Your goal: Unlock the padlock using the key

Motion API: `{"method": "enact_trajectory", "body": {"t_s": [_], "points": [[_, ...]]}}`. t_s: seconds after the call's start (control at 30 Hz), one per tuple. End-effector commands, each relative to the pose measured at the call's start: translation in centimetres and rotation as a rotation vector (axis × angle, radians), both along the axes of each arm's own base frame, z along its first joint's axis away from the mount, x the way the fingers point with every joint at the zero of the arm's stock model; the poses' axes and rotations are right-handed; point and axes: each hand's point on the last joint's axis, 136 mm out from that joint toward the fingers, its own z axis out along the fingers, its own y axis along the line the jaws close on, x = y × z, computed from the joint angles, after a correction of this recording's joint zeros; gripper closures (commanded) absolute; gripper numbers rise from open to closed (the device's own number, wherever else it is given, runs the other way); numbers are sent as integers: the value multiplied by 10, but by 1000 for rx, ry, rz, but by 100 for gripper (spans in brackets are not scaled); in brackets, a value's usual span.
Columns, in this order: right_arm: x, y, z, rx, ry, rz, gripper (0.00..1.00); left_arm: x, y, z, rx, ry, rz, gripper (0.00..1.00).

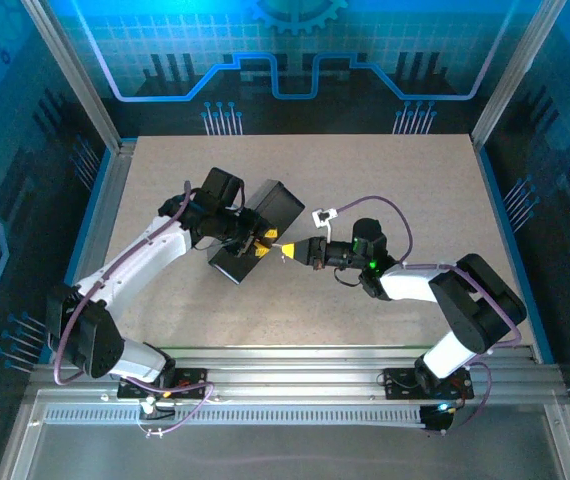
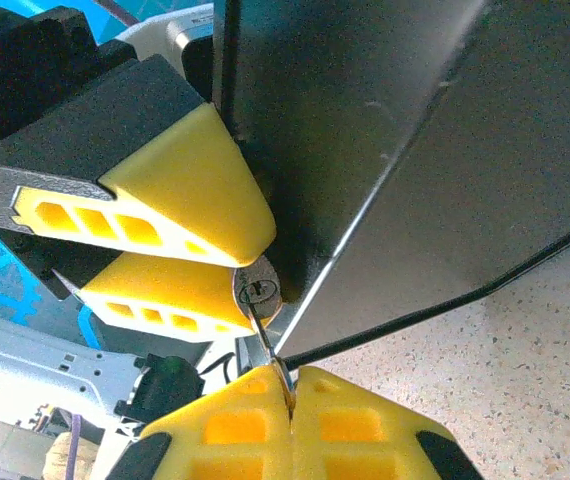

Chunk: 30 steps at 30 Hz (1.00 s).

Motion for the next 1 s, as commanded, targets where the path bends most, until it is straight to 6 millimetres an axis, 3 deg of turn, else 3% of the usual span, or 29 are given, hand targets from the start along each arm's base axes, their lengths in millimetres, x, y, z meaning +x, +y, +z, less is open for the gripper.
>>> {"method": "enact_trajectory", "body": {"t_s": [0.0,0.97], "points": [[1,7,12,41,-38,9,100,5,-2,27,-58,-103,-7,100],[0,22,24,121,-48,37,100,8,-3,27,-97,-118,21,100]]}}
